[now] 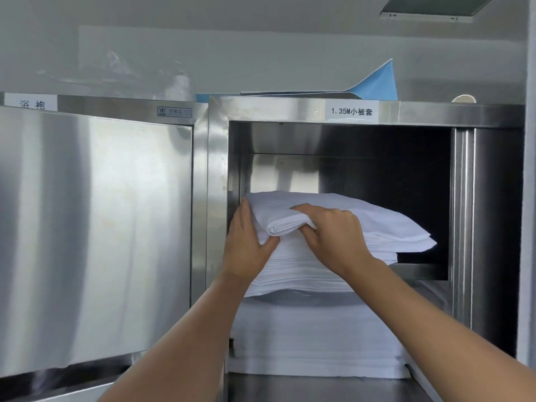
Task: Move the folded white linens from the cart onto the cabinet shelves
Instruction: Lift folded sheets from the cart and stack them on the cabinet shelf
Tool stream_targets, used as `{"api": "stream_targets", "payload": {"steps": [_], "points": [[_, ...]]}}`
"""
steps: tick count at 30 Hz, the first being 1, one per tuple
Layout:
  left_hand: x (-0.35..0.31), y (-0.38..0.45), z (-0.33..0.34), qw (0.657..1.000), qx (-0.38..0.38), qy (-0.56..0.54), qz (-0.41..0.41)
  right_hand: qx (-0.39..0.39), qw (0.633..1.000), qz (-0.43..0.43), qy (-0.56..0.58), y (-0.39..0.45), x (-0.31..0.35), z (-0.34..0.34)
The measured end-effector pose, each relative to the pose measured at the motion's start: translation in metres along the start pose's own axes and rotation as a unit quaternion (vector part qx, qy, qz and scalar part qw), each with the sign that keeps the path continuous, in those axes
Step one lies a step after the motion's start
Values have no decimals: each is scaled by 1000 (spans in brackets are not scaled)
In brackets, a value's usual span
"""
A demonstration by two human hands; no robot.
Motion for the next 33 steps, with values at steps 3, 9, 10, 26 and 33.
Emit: {"api": "stream_targets", "payload": {"steps": [3, 9, 10, 26, 33], "points": [[2, 1, 1, 1000, 13, 2, -2, -6, 1000, -1, 12, -9, 1, -12], [5, 2, 2, 1000, 24, -5, 8, -3, 999, 5, 40, -24, 10, -33], [6, 3, 3, 1000, 26, -10, 5, -2, 999, 6, 42, -26, 11, -37], [-16, -7, -9, 995, 53, -83, -10, 29, 996, 44, 72, -51, 26, -59], [-29, -11, -29, 992, 85, -36, -85, 277, 956, 46, 90, -70, 39, -50]]}}
Point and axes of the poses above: each hand's wrist, its own y-axis towards the middle knuckle, its own z-axis out of the palm, x = y × z, the point moved 4 cm from there along y, towards the middle knuckle, and after that the axes turned 3 degrees about x, right-handed, at the moved point
